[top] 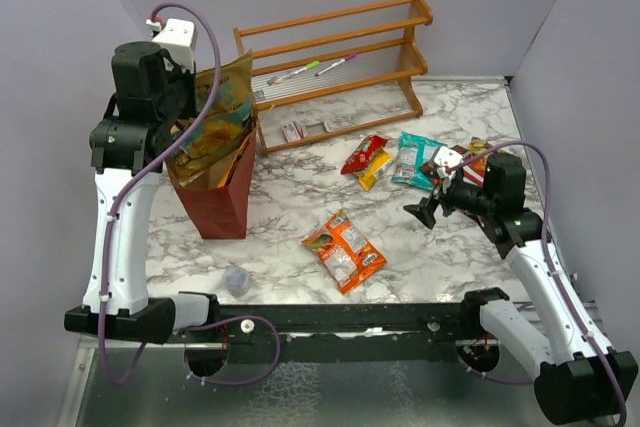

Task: Place the snacks into the paper bag
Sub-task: Place the snack in the paper bag.

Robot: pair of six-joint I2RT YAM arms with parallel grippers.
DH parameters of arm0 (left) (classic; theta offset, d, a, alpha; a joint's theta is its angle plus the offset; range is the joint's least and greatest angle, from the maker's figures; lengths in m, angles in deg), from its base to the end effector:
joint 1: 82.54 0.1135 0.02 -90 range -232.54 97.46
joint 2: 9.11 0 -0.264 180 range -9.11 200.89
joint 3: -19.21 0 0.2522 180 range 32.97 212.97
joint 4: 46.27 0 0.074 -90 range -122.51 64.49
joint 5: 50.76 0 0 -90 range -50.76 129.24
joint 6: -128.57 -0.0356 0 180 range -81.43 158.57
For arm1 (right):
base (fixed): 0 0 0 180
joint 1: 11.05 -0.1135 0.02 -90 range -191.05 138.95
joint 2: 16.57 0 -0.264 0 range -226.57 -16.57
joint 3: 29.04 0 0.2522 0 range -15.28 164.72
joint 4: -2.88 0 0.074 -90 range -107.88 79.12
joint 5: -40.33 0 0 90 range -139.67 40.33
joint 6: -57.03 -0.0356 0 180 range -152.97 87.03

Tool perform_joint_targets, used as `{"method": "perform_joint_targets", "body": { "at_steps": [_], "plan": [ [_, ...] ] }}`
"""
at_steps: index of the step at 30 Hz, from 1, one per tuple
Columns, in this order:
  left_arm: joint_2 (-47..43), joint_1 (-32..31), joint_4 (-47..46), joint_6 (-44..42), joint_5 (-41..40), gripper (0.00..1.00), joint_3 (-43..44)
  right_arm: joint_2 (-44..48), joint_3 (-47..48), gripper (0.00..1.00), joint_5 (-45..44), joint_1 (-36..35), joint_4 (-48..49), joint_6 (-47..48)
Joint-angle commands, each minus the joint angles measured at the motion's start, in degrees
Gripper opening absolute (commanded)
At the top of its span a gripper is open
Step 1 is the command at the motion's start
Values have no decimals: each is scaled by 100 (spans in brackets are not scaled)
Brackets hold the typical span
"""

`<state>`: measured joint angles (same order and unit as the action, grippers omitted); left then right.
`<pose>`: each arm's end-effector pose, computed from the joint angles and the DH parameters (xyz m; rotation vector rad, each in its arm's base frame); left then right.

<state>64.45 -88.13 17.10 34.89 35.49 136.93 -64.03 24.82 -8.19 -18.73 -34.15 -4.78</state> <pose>0.2288 -0.0201 0.5064 0.1098 1.9024 0.0398 0.1740 0.0473 0.2848 -1.0040 1.7309 0.5303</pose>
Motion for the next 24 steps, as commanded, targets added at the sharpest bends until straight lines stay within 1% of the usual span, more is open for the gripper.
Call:
{"method": "perform_joint_targets", "body": {
  "at_steps": [1,7,14,18,24],
  "plan": [
    [-474,40,-776,-171,-390,0,-375,27,104,100,116,21,-78,38],
    [-862,40,-1194,-477,-386,0,-1371,38,104,100,141,21,-70,25],
    [-1277,40,-1592,-1193,74,0,-2474,23,68,100,76,22,32,-80],
    [-1371,40,-1632,-1555,209,0,-2902,-11,66,100,70,22,33,-89],
    [-1306,34,-1588,-1870,463,0,-3322,-76,68,100,53,21,47,-89]
  ]
}}
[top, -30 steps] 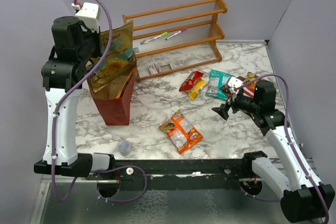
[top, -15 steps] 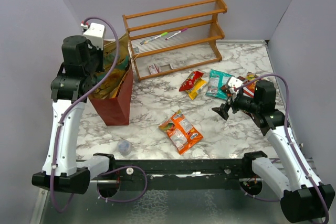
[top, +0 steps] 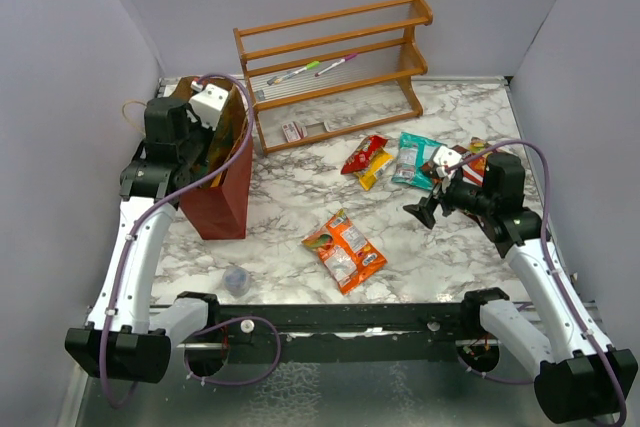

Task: Place the snacks into the paper bag
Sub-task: Place the snack in the paper bag.

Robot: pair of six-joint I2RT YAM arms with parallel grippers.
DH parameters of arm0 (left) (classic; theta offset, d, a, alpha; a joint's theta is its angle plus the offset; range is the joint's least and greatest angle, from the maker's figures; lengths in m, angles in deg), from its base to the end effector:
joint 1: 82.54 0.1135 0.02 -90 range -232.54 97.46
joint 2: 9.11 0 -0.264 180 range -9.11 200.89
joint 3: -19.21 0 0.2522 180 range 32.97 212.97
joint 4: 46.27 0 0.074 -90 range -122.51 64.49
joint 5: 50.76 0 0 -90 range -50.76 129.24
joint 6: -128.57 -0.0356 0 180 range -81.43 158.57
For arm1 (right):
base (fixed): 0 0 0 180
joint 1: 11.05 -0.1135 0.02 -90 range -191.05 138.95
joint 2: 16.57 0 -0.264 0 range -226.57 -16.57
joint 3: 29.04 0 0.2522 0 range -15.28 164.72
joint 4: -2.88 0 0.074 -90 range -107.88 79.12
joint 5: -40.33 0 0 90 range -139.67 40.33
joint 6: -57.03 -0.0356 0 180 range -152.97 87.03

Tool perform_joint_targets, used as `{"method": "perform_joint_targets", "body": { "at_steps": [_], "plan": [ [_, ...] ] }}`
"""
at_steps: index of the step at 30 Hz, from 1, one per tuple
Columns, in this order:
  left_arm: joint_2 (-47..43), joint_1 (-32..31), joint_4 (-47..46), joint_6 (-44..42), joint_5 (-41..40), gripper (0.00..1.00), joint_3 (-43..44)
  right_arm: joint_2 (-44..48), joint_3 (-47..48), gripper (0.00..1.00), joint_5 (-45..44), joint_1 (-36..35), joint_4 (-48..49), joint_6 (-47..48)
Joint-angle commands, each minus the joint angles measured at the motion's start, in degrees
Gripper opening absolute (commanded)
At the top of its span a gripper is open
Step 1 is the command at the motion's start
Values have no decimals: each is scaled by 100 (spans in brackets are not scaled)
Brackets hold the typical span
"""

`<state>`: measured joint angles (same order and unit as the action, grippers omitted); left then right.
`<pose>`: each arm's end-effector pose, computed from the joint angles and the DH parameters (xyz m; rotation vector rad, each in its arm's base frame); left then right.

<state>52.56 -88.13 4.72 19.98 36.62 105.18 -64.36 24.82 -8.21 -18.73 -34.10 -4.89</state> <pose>0.2216 -0.0201 0.4005 0.3994 2.0019 0.1888 0.1750 0.0474 0.2840 -1.0022 1.7367 0.5335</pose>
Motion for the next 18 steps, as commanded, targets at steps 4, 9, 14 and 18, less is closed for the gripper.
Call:
{"method": "perform_joint_targets", "body": {
  "at_steps": [4,9,14,18],
  "plan": [
    [-21,38,-278,-452,480,0,-308,-79,68,100,42,21,45,-77],
    [31,39,-210,-510,382,8,-471,-90,64,100,-5,22,53,-86],
    [219,40,128,-620,350,18,-469,-42,49,100,-31,21,41,-75],
    [344,40,416,-642,461,29,-274,-45,40,100,-40,21,45,-68]
  ]
}}
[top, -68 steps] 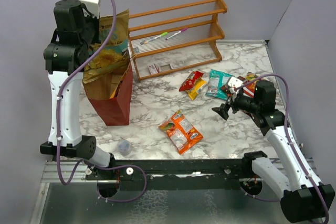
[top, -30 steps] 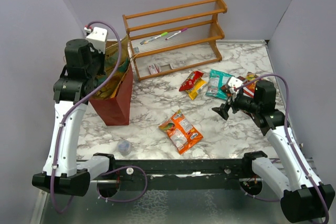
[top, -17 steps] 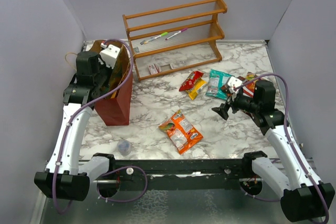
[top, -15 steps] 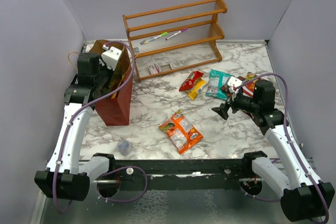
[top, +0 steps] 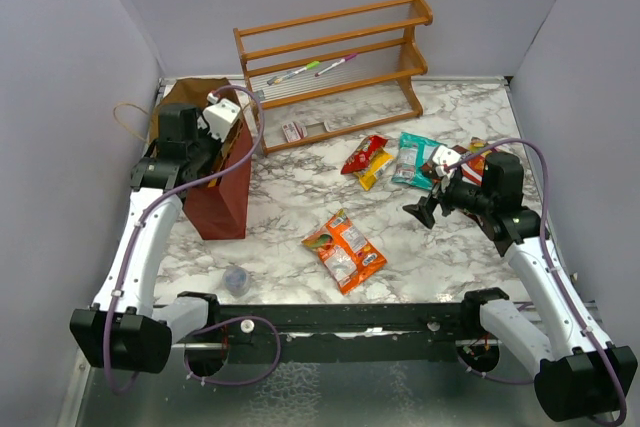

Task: Place the snacks into the paper bag
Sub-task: Place the snack in the paper bag, then pick up the snack from the center of the board.

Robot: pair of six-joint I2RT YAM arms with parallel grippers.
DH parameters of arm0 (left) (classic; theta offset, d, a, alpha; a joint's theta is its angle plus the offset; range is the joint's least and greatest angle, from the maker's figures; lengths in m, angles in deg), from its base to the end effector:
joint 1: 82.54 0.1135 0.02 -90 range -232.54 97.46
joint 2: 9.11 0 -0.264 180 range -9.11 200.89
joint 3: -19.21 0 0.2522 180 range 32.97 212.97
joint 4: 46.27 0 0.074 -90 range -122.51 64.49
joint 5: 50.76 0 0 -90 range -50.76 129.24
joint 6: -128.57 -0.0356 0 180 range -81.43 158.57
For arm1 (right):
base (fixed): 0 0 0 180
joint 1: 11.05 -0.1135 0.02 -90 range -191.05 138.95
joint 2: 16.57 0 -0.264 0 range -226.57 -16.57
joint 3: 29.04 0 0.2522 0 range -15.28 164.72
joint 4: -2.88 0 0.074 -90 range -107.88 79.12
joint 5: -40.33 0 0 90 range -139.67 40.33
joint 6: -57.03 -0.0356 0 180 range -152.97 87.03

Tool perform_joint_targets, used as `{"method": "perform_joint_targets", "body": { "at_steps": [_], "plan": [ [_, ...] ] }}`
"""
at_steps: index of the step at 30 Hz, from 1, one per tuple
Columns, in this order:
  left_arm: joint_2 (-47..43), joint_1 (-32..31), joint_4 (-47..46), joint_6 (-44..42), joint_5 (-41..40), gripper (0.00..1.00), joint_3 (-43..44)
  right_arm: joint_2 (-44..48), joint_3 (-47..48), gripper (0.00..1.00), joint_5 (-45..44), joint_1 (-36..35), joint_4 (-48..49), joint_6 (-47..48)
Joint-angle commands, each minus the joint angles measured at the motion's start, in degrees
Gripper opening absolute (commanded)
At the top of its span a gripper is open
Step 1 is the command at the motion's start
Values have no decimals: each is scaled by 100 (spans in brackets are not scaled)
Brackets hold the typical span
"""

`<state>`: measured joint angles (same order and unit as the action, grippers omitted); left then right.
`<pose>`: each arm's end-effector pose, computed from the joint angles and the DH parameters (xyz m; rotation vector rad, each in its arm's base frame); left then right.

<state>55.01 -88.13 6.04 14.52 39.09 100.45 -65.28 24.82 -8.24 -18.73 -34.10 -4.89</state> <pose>0.2343 -0.0228 0.3621 0.5590 2.1185 0.1850 0.1777 0.0477 0.2814 -1.0017 1.7520 0.5405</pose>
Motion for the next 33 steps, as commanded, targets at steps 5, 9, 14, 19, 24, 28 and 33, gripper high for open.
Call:
{"method": "perform_joint_targets", "body": {
  "at_steps": [5,9,14,19,24,28,33],
  "plan": [
    [1,40,383,-9,353,52,569,28,38,100,-98,21,53,-86],
    [-203,39,280,113,429,70,844,3,19,99,-457,23,186,-232],
    [-430,40,-76,328,659,87,955,-186,49,99,-1103,21,396,-555],
    [-491,42,-399,489,895,99,899,-448,148,99,-1502,21,519,-853],
    [-614,40,-770,681,1111,99,809,-691,334,99,-2263,21,373,-830],
    [-719,37,-1050,899,1269,99,645,-882,382,99,-2796,29,407,-814],
    [-801,34,-1207,1016,1435,99,405,-1340,510,100,-3217,47,394,-662]
  ]
}}
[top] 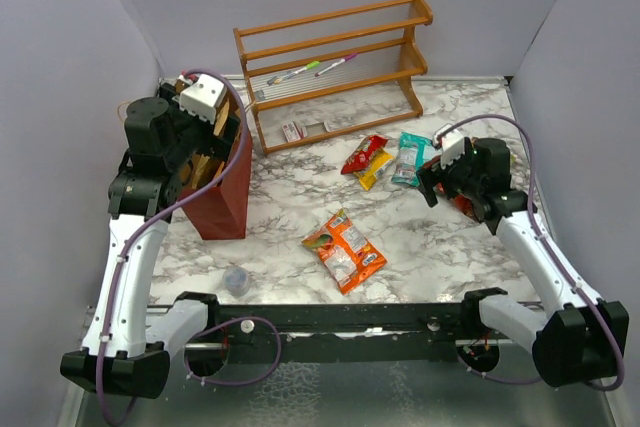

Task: Place the snacks into the paper bag
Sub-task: Pick up the snack from the center of the board.

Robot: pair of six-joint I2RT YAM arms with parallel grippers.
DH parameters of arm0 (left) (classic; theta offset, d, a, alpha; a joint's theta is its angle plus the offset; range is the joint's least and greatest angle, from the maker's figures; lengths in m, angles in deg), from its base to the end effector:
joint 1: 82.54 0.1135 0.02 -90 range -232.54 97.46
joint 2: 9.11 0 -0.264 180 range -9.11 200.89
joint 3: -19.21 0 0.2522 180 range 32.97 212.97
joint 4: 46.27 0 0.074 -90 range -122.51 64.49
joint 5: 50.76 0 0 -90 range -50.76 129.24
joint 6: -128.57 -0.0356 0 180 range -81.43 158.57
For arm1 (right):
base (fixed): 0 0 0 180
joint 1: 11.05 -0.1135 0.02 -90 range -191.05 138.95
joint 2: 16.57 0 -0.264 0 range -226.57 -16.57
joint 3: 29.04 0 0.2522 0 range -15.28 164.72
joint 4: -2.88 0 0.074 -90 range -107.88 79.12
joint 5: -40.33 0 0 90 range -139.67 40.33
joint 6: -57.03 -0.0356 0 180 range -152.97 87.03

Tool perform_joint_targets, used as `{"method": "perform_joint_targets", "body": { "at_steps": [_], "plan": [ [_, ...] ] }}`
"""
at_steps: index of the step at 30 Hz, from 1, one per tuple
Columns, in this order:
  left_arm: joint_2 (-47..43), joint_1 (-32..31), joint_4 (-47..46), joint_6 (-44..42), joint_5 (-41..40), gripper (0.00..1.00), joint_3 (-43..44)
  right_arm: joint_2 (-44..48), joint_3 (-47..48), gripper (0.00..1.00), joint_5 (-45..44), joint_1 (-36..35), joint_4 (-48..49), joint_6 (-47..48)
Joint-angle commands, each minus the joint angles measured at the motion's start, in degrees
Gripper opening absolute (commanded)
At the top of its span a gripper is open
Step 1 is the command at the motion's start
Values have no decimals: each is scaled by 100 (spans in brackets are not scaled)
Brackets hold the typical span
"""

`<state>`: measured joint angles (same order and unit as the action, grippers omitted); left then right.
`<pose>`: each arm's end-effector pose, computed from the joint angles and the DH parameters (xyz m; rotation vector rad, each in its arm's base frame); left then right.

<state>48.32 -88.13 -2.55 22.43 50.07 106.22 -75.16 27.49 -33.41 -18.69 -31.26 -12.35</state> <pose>0.2013 -0.0264 0.4339 0.4721 1.7508 -0.0411 0.2185 0.0394 0.2659 -0.6835 2.0696 0.1839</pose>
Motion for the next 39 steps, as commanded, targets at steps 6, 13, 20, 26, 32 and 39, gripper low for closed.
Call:
{"method": "perform_joint_targets", "body": {
  "at_steps": [6,13,20,26,32,39],
  "plan": [
    [-313,37,-397,240,457,99,-359,-1113,426,95,-1335,44,14,755],
    [-461,37,-332,287,620,99,-506,-1876,490,87,-1798,43,-66,1363],
    [-675,31,-213,136,627,99,-609,-2414,423,77,-2420,43,396,1646],
    [-717,32,-101,17,608,99,-571,-2760,428,63,-2642,43,618,1711],
    [-559,31,210,116,832,94,-195,-2855,295,42,-2741,43,703,1761],
    [-391,31,530,215,1229,85,401,-2200,253,15,-2486,45,453,1679]
  ]
}}
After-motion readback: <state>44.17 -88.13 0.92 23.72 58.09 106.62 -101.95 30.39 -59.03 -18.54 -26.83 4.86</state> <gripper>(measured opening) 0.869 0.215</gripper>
